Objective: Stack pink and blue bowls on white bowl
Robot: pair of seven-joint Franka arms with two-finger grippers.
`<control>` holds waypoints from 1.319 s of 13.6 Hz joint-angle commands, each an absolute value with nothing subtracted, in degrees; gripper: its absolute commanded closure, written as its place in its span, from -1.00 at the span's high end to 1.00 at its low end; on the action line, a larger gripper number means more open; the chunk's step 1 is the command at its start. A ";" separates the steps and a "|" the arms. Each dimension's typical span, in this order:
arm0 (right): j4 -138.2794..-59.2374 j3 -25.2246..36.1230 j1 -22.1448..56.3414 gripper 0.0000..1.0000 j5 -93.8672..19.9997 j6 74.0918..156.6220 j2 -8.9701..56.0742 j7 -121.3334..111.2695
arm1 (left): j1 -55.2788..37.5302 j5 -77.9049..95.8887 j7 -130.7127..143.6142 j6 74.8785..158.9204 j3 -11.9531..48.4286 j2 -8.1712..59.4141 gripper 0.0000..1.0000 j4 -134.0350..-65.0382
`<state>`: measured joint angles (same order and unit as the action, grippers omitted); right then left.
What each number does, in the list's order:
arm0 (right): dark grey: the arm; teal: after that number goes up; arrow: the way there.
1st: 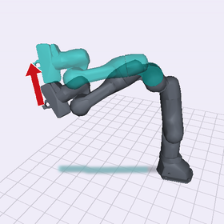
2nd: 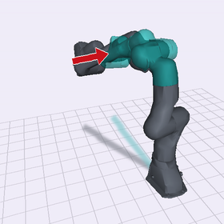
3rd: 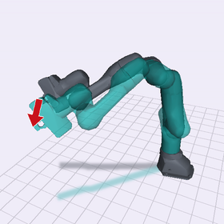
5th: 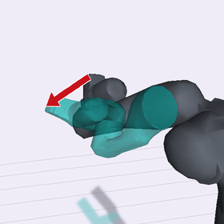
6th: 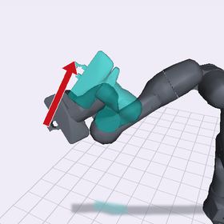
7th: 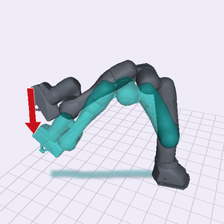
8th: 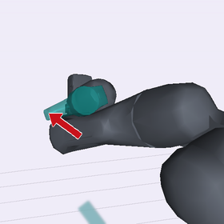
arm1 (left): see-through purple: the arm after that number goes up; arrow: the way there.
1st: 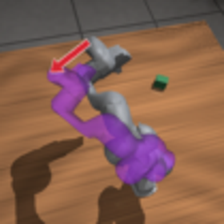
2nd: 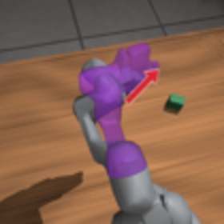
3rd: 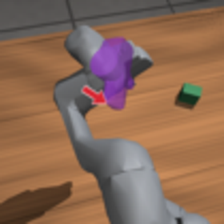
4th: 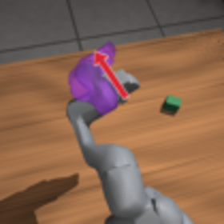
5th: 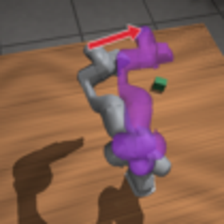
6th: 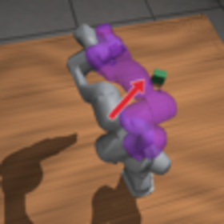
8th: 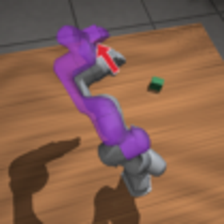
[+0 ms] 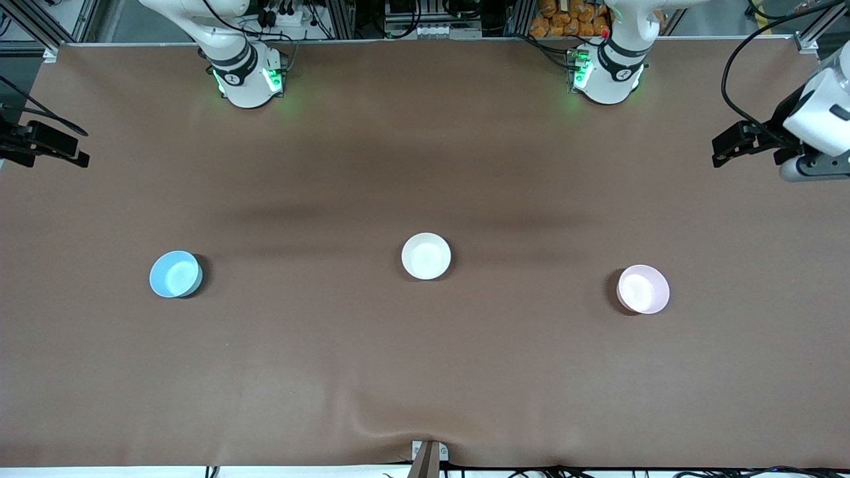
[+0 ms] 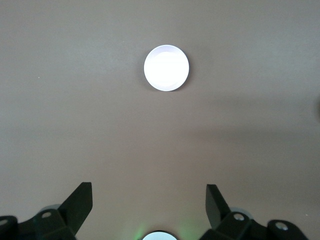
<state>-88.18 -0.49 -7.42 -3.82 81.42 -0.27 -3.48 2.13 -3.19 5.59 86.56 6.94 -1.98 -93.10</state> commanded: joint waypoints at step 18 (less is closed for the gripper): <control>-89.21 -0.88 -8.09 1.00 -4.39 81.74 -1.67 -3.60 | 11.60 -3.69 4.83 129.54 7.38 12.11 1.00 -113.82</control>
